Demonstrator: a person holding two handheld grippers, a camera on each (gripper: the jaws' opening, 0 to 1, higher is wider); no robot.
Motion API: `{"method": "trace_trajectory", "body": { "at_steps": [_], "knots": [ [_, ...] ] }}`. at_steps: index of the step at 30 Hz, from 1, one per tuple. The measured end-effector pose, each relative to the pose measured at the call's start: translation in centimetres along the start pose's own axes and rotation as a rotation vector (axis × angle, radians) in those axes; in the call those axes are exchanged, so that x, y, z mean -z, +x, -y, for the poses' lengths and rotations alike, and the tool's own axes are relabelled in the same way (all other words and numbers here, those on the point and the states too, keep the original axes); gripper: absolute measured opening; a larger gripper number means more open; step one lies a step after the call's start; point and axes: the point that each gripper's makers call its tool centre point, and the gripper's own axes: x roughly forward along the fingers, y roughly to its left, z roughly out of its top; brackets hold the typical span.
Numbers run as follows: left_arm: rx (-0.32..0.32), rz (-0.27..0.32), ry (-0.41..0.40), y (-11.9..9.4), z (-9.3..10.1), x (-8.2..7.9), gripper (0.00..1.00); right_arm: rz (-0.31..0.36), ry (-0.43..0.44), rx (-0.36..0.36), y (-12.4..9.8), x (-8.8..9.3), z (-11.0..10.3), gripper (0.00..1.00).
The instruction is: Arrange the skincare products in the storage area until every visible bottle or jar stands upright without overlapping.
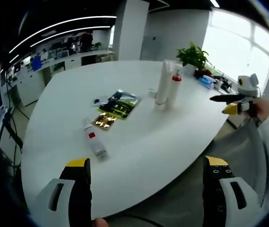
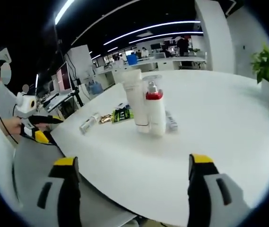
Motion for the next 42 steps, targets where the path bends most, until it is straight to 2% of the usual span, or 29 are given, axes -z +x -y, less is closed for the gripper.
{"method": "trace_trajectory", "body": {
  "at_steps": [11, 26, 35, 42],
  "knots": [
    [-0.001, 0.002, -0.021, -0.1, 0.1, -0.1, 0.97, -0.067, -0.058, 0.054, 0.7, -0.3, 4.0, 0.88],
    [-0.006, -0.016, -0.043, 0.0, -0.2, 0.1, 0.97, -0.121, -0.081, 0.103, 2.3, -1.5, 9.0, 0.70],
    [-0.016, -0.026, -0.064, 0.2, -0.8, 0.4, 0.97, -0.139, -0.074, 0.123, 4.4, -3.8, 13.1, 0.65],
    [-0.019, -0.033, -0.075, 0.3, -1.1, 0.7, 0.97, -0.146, -0.086, 0.094, 6.6, -5.4, 14.3, 0.63]
  ]
}}
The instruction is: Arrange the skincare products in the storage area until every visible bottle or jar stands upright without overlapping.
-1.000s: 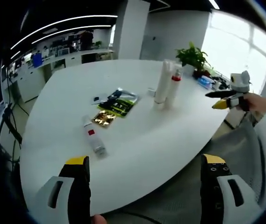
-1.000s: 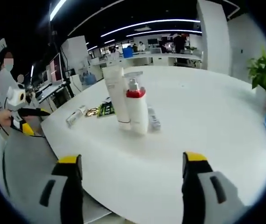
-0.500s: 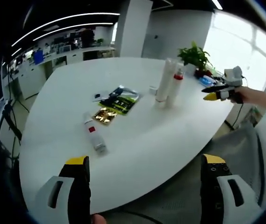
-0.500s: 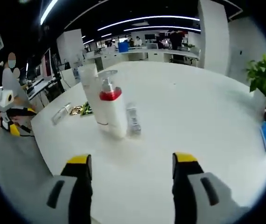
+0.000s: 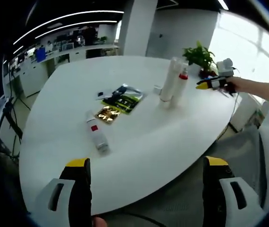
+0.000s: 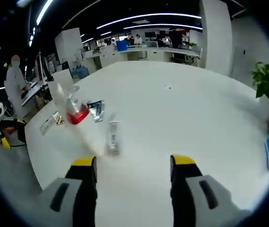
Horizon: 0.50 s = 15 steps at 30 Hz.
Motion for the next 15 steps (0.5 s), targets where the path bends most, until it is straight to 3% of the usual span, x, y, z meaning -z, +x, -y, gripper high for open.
{"method": "trace_trajectory", "body": {
  "at_steps": [5, 15],
  "knots": [
    [-0.011, 0.012, -0.039, -0.1, -0.5, -0.2, 0.97, -0.024, 0.006, -0.033, 2.0, -0.8, 0.8, 0.62],
    [-0.029, -0.004, -0.042, 0.0, -0.7, 0.1, 0.97, -0.082, -0.008, -0.089, 5.6, -1.8, 1.3, 0.59]
  ]
}}
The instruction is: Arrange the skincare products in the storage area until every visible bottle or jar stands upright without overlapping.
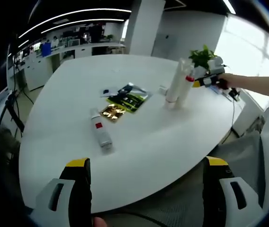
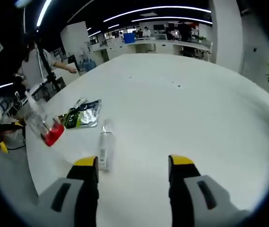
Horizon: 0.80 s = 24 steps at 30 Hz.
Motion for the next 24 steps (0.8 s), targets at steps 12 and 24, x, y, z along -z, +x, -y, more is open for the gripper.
{"method": "trace_trajectory", "body": {
  "at_steps": [12, 24],
  "knots": [
    [-0.014, -0.007, -0.029, 0.1, -0.4, 0.1, 0.97, -0.086, -0.066, -0.102, 3.4, -0.8, -0.8, 0.51],
    [-0.022, -0.018, -0.043, 0.3, -0.7, 0.3, 0.97, -0.146, -0.147, -0.241, 6.6, -1.7, -3.1, 0.46]
  ]
}}
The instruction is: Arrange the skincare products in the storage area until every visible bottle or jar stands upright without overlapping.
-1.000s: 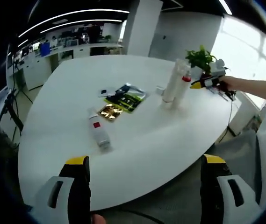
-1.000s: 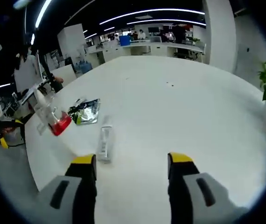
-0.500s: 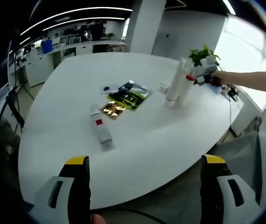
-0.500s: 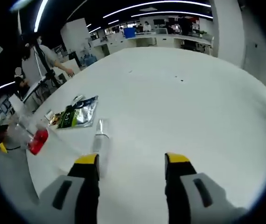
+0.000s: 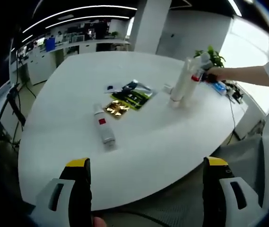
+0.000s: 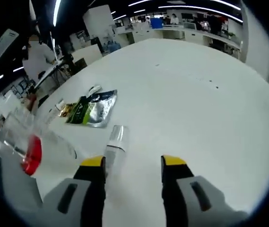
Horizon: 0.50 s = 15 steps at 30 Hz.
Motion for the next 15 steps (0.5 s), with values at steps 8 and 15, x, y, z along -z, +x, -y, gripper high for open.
{"method": "trace_trajectory", "body": {
  "at_steps": [8, 15],
  "knots": [
    [-0.005, -0.003, -0.007, 0.1, -0.3, 0.1, 0.97, -0.023, -0.020, -0.066, 1.6, -0.7, -1.1, 0.46],
    [-0.008, -0.007, -0.008, 0.2, -0.4, 0.2, 0.97, -0.072, -0.085, -0.109, 2.9, -0.2, -2.6, 0.43]
  ]
}}
